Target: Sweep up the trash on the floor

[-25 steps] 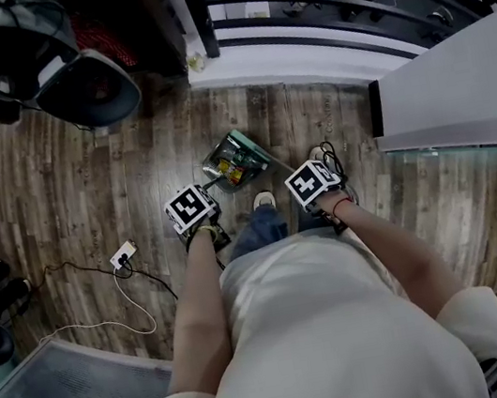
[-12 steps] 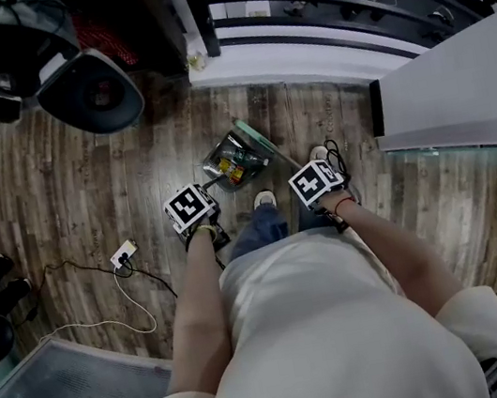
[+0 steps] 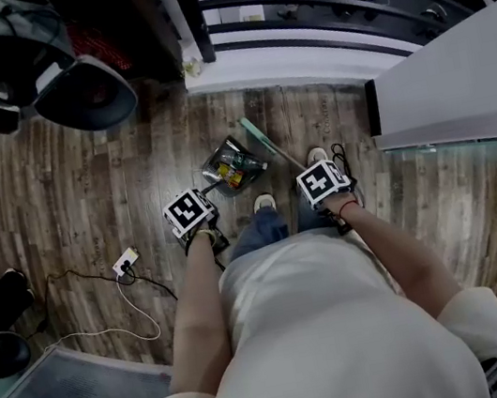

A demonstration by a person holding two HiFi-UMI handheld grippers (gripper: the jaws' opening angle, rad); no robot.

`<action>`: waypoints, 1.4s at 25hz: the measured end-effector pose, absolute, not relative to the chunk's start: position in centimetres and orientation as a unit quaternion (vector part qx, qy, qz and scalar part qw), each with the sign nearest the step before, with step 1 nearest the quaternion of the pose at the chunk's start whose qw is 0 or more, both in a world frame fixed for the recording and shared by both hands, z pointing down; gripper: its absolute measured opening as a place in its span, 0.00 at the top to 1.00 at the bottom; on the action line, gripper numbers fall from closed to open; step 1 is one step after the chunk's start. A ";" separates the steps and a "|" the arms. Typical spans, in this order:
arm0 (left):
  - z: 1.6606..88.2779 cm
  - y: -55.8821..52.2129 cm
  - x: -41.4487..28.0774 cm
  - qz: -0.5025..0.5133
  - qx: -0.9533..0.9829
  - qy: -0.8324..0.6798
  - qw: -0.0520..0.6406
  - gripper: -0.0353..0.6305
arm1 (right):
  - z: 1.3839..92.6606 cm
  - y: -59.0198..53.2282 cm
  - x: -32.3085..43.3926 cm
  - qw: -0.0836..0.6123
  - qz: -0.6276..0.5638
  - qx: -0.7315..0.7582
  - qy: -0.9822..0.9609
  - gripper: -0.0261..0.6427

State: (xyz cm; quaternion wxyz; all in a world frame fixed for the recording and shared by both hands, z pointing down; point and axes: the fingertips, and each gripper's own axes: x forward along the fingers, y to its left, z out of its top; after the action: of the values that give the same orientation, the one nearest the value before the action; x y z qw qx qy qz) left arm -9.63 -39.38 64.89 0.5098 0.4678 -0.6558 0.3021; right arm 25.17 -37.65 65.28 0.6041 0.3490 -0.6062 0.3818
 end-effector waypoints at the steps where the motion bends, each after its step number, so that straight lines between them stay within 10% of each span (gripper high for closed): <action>1: 64.9 -39.4 -9.7 0.302 0.469 -0.656 0.509 0.81 | 65.3 -37.5 25.2 0.601 0.387 0.354 -0.604 0.81; 35: 65.0 -38.8 -10.3 0.305 0.471 -0.655 0.506 0.81 | 66.4 -35.5 27.8 0.517 0.490 0.438 -0.549 0.81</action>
State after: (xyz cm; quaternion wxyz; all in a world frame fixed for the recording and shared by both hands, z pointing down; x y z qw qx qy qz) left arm -10.28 -38.79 64.99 0.5062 0.4713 -0.6549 0.3045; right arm 27.85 -35.55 66.41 0.5167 0.4375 -0.5492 0.4898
